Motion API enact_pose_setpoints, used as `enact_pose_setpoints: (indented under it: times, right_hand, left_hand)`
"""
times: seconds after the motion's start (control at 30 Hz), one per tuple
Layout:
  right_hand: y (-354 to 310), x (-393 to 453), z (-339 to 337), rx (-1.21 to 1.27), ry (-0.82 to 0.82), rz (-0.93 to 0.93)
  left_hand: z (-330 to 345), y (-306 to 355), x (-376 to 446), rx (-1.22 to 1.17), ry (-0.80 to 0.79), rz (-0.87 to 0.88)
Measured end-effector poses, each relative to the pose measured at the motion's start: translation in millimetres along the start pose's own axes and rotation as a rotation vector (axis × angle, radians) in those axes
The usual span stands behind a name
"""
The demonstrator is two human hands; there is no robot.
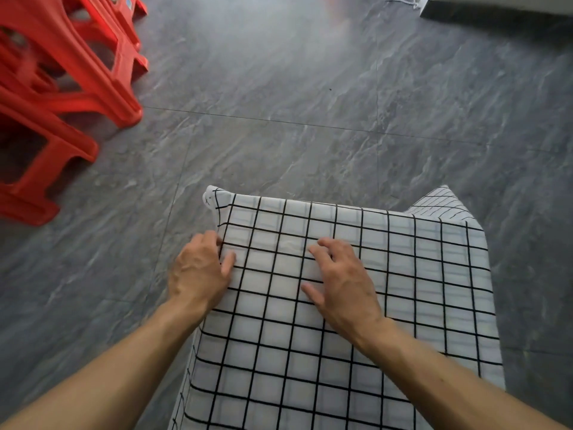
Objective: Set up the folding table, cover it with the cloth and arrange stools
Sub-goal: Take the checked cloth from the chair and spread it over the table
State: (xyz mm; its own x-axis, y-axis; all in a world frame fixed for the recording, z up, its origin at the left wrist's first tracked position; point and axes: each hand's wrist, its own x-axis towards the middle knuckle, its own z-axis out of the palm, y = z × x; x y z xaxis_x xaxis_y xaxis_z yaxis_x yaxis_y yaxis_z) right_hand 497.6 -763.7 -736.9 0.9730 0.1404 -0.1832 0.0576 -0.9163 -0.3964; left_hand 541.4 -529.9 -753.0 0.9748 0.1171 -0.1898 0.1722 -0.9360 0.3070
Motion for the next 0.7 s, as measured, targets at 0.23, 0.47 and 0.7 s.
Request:
enact_pose_setpoints:
  times: [0.23,0.47,0.7]
  right_hand:
    - [-17.5,0.8,15.5,-0.059,-0.08,0.051]
    - [-19.9,1.8,13.2,-0.086,-0.112,0.058]
    - [-19.9,2.7,12.0,-0.088,-0.125,0.03]
  left_hand:
    - [0.7,-13.1,-5.4,-0.131,-0.112,-0.173]
    - [-3.9,-16.5,-4.4,-0.168,-0.133,-0.124]
    - [-8.1,-21.2,-13.9,-0.099,-0.099,-0.035]
